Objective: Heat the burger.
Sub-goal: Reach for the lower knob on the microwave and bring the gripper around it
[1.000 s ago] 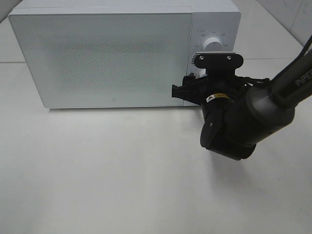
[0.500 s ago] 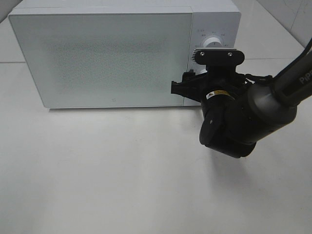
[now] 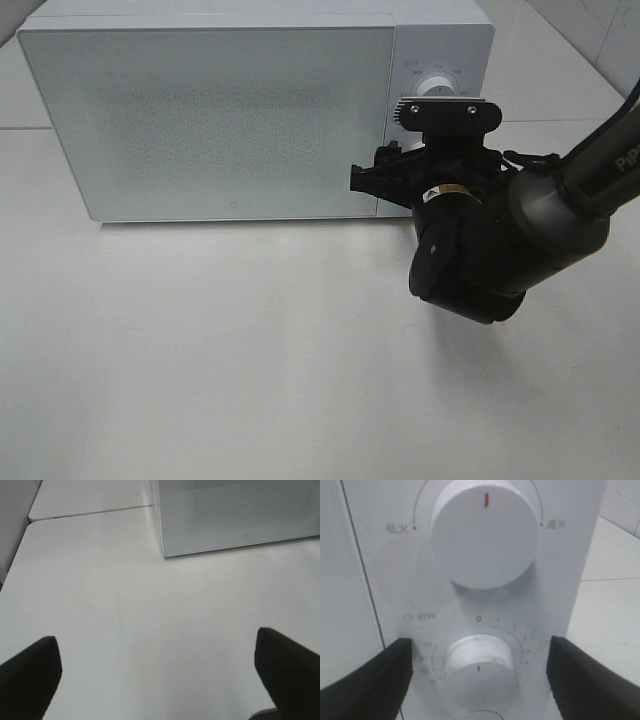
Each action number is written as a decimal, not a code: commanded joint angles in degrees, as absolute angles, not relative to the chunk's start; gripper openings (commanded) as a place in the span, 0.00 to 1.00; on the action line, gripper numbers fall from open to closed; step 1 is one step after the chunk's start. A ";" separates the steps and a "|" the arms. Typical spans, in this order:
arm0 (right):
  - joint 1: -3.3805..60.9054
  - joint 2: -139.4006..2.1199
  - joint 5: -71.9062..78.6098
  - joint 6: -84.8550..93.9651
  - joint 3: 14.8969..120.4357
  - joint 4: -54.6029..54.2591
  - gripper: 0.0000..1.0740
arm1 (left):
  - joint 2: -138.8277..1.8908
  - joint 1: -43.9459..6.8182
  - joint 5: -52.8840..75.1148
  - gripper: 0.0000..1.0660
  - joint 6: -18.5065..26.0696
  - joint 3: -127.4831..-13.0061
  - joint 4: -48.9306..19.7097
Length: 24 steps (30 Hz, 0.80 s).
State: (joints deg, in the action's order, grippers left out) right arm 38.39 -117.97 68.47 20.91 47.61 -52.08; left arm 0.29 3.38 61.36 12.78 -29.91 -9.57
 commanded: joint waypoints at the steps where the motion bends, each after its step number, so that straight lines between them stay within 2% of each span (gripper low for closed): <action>1: 38.22 -118.66 79.13 20.86 48.24 -51.97 0.69 | 1.20 3.50 61.54 0.92 12.49 -29.68 -9.91; 24: 38.22 -118.72 79.18 21.03 48.24 -51.91 0.65 | 1.20 3.50 61.54 0.92 12.49 -29.68 -9.91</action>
